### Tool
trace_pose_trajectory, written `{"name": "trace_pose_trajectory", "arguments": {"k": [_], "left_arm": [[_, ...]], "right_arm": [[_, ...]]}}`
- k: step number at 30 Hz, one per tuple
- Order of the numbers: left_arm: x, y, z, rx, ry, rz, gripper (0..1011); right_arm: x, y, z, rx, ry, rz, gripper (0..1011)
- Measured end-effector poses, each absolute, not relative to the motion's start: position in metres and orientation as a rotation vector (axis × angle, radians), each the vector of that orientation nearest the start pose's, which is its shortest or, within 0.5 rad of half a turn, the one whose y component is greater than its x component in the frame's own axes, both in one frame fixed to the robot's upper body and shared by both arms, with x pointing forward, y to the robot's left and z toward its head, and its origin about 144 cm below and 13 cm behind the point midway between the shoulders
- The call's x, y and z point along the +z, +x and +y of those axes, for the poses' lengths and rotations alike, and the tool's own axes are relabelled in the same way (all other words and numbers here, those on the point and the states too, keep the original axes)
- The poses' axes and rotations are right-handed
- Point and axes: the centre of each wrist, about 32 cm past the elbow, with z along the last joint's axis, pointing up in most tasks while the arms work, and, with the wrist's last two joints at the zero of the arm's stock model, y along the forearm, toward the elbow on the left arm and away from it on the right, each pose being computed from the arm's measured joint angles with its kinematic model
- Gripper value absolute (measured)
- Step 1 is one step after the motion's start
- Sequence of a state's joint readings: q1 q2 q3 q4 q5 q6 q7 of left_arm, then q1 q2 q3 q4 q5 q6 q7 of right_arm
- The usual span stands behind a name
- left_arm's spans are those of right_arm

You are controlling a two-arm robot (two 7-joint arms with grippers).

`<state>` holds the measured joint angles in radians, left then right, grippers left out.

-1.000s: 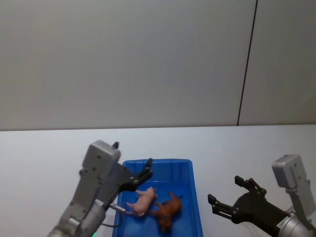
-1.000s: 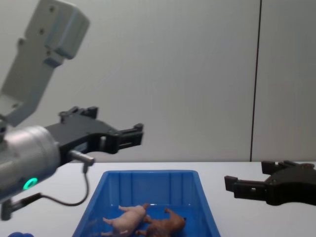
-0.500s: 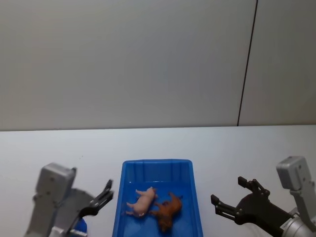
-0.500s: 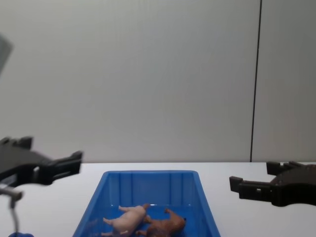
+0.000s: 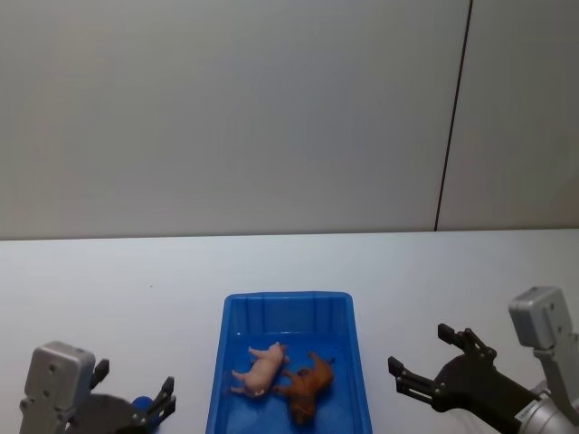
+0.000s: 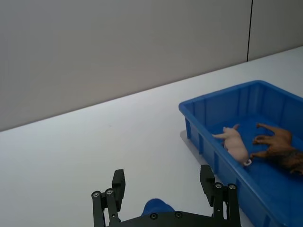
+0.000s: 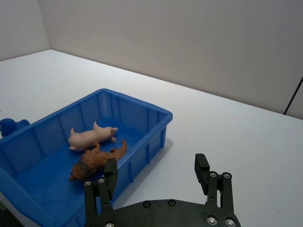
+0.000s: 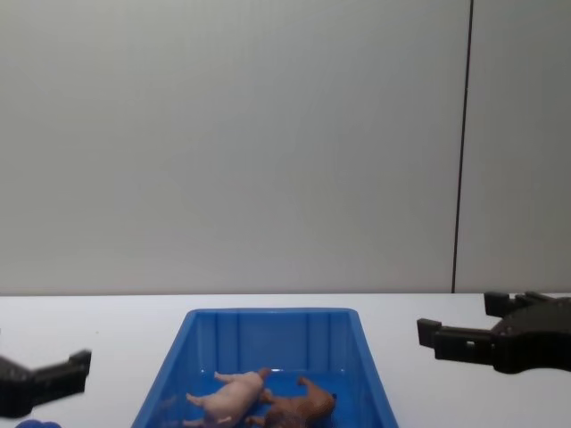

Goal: Pick up the two dolls from the table and place them into the box.

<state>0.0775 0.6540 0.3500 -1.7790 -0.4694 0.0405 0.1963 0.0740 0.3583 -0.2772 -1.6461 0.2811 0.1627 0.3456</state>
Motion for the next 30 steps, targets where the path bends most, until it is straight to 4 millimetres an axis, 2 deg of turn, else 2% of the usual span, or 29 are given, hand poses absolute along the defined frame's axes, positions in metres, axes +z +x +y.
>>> {"name": "trace_pose_trajectory", "arguments": {"k": [19, 28, 30], "left_arm": [[1.129, 0.430, 0.303, 1.301, 0.249, 0.085, 1002], [1.119, 0.440, 0.307, 1.290, 0.273, 0.090, 1002], [1.118, 0.441, 0.307, 1.287, 0.279, 0.091, 961]], "right_arm": [[1.174, 0.467, -0.240, -0.947, -0.146, 0.029, 1001], [1.174, 0.467, -0.240, -0.947, -0.146, 0.029, 1001], [1.174, 0.467, -0.240, -0.947, -0.146, 0.029, 1001]]}}
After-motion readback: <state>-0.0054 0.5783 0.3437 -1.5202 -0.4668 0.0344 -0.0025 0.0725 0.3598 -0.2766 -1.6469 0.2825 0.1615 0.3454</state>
